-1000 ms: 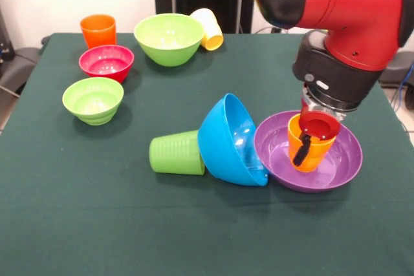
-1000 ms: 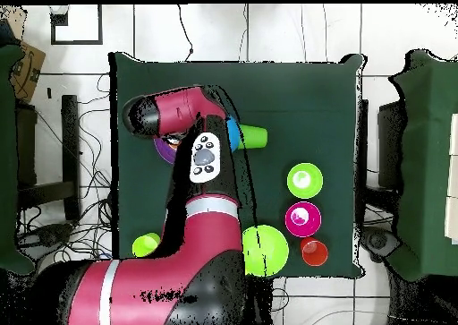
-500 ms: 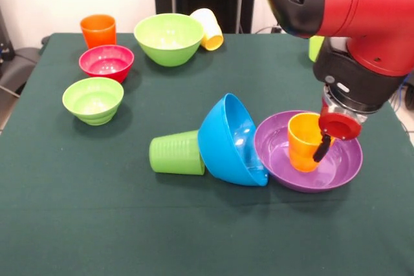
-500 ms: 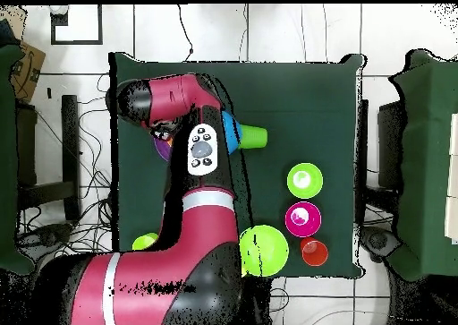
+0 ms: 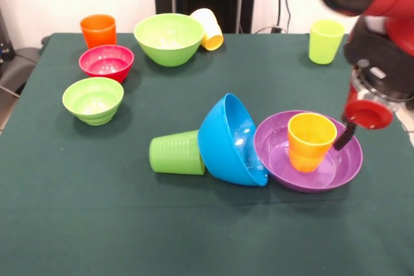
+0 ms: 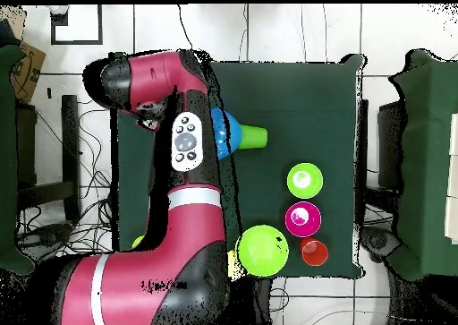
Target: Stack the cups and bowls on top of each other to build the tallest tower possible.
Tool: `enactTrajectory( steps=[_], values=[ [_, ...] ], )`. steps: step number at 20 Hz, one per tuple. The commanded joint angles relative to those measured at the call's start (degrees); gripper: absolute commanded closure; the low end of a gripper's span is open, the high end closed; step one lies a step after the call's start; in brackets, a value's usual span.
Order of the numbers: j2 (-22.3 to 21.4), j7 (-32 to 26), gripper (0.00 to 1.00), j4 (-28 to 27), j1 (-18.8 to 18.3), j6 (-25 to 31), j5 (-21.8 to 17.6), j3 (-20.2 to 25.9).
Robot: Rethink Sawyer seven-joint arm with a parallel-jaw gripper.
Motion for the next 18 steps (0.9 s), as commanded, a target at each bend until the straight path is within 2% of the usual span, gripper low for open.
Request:
enactTrajectory(
  steps=[1, 3, 5, 9, 10, 11, 12, 14, 16, 18],
  values=[
    [6.3, -0.9, 0.0, -19.5, 2.5, 17.6, -5.0, 2.6],
    [8.0, -2.2, 0.0, -24.1, 3.1, 21.6, -6.3, 2.1],
    [8.7, -3.1, 0.0, -26.8, 3.4, 23.1, -7.0, 1.8],
    [9.3, -7.6, 0.0, -30.7, 4.0, 18.2, -11.0, -0.9],
    [10.3, -9.0, 0.0, -33.0, 4.0, 18.2, -12.0, -1.1],
    [10.5, -8.9, 0.0, -32.6, 4.0, 16.1, -12.2, -1.3],
    [11.6, -10.4, 0.0, -35.0, 4.0, 16.6, -12.8, -1.2],
    [12.1, -10.9, 0.0, -34.9, 3.9, 15.4, -12.9, -1.2],
    [13.7, -15.8, 0.0, -37.9, 2.9, 14.4, -14.1, -0.9],
    [13.7, -19.3, 0.0, -38.7, 2.1, 14.0, -14.4, -1.2]
  ],
)
